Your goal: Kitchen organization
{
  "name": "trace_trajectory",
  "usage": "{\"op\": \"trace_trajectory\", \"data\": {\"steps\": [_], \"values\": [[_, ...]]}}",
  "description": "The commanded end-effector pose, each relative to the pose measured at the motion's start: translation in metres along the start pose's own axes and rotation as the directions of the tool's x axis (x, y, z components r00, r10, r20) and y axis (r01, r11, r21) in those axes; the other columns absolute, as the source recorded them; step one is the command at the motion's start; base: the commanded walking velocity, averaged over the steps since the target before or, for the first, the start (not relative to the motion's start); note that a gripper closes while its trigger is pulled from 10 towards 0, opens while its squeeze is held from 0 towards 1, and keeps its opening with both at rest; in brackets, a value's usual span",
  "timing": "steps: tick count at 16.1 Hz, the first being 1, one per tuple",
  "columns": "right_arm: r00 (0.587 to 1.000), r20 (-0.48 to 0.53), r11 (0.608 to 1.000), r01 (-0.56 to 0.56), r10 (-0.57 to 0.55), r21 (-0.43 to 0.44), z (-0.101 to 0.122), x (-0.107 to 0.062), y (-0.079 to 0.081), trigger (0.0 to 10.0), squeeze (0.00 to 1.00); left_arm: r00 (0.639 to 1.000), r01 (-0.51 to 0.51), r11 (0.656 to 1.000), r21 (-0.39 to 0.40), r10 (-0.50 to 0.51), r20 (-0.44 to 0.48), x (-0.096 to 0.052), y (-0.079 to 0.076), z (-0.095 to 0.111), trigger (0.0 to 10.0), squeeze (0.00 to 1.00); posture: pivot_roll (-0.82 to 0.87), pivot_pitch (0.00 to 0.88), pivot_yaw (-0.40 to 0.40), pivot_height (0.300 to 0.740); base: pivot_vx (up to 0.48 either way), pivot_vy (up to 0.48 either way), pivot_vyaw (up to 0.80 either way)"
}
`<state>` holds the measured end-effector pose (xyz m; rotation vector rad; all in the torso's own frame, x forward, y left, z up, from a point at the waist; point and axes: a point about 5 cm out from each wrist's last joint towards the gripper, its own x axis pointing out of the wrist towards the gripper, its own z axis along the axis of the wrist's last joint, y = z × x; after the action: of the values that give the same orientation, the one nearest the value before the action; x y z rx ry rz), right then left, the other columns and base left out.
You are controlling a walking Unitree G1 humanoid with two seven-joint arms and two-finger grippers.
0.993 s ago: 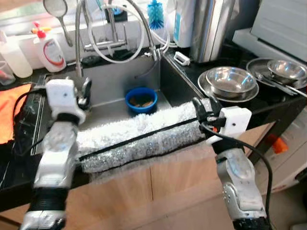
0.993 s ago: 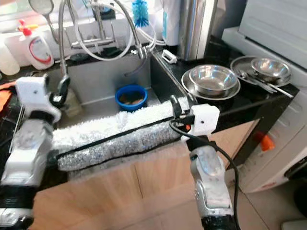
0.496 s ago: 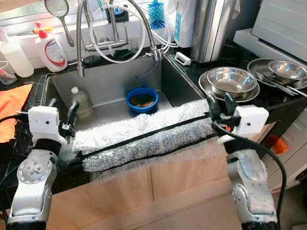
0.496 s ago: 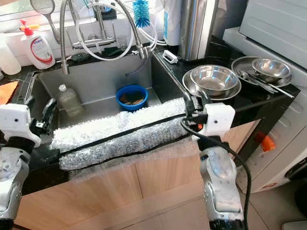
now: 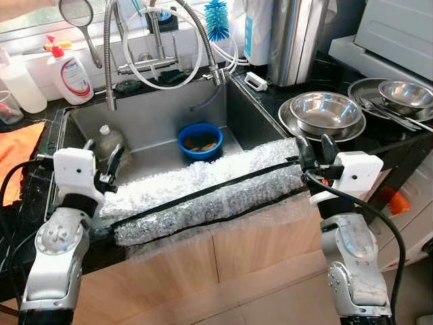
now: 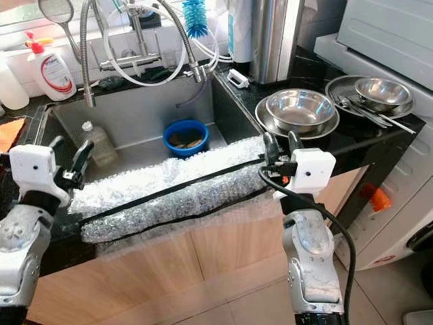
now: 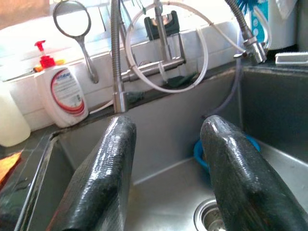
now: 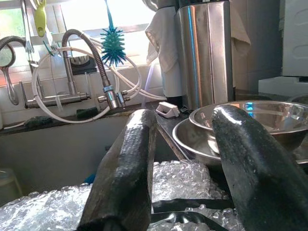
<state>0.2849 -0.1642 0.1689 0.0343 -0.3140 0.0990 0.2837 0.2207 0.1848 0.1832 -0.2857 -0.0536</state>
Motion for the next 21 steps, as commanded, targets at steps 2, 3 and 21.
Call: {"op": "trace_trajectory", "data": {"steps": [2,3,21], "values": [[1.000,0.020,1.000,-0.017,0.016,0.010,0.006,0.004,0.004,10.0,0.00,1.000,-0.012,1.000,-0.027,0.012,-0.013,0.004,-0.003,-0.002,10.0,0.00,-0.09,0.000,0.097,0.740,0.000,0.000,0.00],[0.999,0.024,1.000,-0.025,0.025,0.007,0.007,0.006,0.005,10.0,0.00,1.000,-0.018,0.999,-0.041,0.018,-0.008,0.005,-0.005,-0.002,10.0,0.00,-0.09,0.000,0.092,0.740,0.000,0.000,0.00],[0.998,0.004,0.998,-0.064,0.064,-0.017,0.005,0.010,0.007,10.0,0.00,0.999,-0.013,0.998,-0.053,0.011,-0.034,0.001,-0.012,-0.010,10.0,0.00,-0.10,0.000,0.063,0.740,0.000,0.000,0.00]]}}
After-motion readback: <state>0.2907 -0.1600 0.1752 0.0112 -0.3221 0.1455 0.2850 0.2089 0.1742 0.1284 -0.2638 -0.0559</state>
